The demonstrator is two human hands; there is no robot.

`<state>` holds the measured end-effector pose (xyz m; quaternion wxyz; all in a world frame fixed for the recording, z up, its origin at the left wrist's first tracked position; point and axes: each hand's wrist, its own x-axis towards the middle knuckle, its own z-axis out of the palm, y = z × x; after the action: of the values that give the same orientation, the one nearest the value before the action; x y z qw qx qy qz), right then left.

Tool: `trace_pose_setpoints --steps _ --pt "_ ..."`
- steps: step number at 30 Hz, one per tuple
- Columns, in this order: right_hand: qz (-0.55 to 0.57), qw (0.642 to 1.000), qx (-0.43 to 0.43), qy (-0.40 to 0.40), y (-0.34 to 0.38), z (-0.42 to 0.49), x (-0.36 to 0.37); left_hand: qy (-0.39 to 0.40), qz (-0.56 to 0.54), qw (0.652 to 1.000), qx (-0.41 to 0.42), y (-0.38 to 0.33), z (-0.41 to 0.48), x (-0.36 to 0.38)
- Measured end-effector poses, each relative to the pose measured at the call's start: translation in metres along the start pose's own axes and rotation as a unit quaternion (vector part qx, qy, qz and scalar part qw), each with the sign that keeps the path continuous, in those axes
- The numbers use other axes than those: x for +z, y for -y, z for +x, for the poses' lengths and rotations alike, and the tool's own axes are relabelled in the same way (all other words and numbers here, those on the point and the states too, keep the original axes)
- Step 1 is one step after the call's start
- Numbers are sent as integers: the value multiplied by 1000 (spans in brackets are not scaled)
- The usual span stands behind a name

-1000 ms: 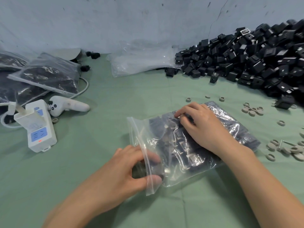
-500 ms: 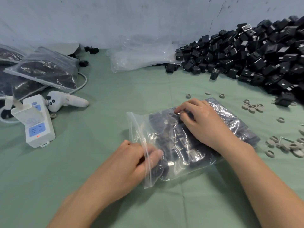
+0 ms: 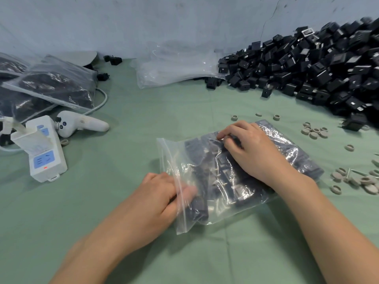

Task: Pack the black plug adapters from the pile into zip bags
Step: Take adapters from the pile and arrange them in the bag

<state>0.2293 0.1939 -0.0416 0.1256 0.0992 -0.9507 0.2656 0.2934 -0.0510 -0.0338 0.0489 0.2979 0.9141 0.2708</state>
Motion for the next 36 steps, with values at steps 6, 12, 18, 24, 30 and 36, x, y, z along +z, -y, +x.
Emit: trace_pose_setpoints --steps 6,12,18,24,30,36 --pt "2 1000 0 -1 0 0 1 31 -60 997 -32 4 -6 -6" --pt "4 1000 1 -2 1 0 1 62 -63 995 -38 9 -9 -8" --pt "2 1000 -2 -3 0 0 1 42 -23 998 -30 7 0 0" --pt "5 1000 -4 -7 0 0 1 34 -4 997 -70 6 4 6" --pt "5 1000 -5 -6 0 -1 2 -11 24 997 -77 2 18 10" --pt "3 1000 -4 -5 1 0 2 24 -53 997 -50 15 14 6"
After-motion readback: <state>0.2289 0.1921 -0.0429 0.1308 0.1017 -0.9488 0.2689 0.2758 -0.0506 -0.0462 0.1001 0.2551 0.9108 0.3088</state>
